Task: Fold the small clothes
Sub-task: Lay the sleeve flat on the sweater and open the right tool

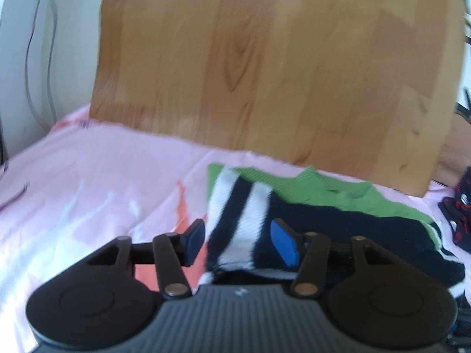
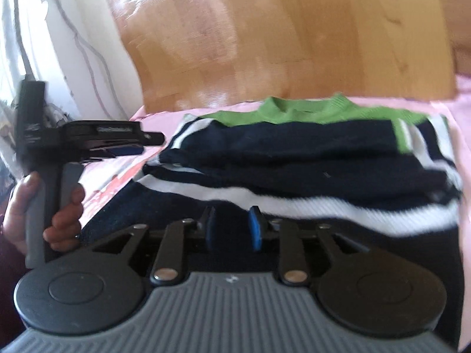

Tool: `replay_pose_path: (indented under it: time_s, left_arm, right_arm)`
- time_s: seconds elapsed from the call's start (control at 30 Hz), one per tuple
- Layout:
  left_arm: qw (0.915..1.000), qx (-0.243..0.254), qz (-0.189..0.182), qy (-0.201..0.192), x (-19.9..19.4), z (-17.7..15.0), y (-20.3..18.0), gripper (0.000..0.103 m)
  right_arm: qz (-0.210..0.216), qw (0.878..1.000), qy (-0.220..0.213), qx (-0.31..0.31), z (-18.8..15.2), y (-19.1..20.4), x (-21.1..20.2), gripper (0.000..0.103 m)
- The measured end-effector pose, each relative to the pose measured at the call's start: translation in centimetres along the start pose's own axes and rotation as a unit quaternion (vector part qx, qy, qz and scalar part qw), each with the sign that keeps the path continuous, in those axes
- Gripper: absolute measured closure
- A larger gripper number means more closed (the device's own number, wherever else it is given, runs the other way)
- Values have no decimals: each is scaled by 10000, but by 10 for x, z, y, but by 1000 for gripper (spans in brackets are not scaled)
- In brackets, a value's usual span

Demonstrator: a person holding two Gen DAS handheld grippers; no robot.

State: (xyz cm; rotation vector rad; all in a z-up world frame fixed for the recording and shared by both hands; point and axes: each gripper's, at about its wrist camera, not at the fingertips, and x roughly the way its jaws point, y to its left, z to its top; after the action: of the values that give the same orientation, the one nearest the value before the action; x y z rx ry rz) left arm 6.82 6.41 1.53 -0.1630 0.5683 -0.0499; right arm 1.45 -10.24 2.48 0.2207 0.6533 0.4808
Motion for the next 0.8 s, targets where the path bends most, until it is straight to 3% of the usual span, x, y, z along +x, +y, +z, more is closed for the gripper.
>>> replay_pose_path:
  time_s: [0.17, 0.27, 0.37, 0.5, 0.6, 0.8]
  left_arm:
    - [9993, 317, -151, 159, 4, -4, -14, 51]
    - [9984, 349, -66, 451, 15, -7, -14, 51]
    - [9982, 334, -66, 491, 18, -9, -13, 48]
    - [9980, 431, 12, 457, 18, -11, -15, 44]
    - [9979, 411, 152, 475, 21, -11, -14, 29]
    - [9977, -27, -36, 671, 27, -8, 2, 24]
  right_arm:
    - [272, 9971, 11, 711, 4, -23, 6, 73]
    - [393, 9948, 7, 938, 4, -29, 6, 73]
    - [459, 9930, 2, 1088, 4, -29, 4, 73]
    - [483, 9923, -16, 1141, 3, -30, 2, 73]
    - [447, 9930, -41, 1096, 3, -29, 2, 72]
    - [335, 9953, -130, 898, 1, -25, -3, 65]
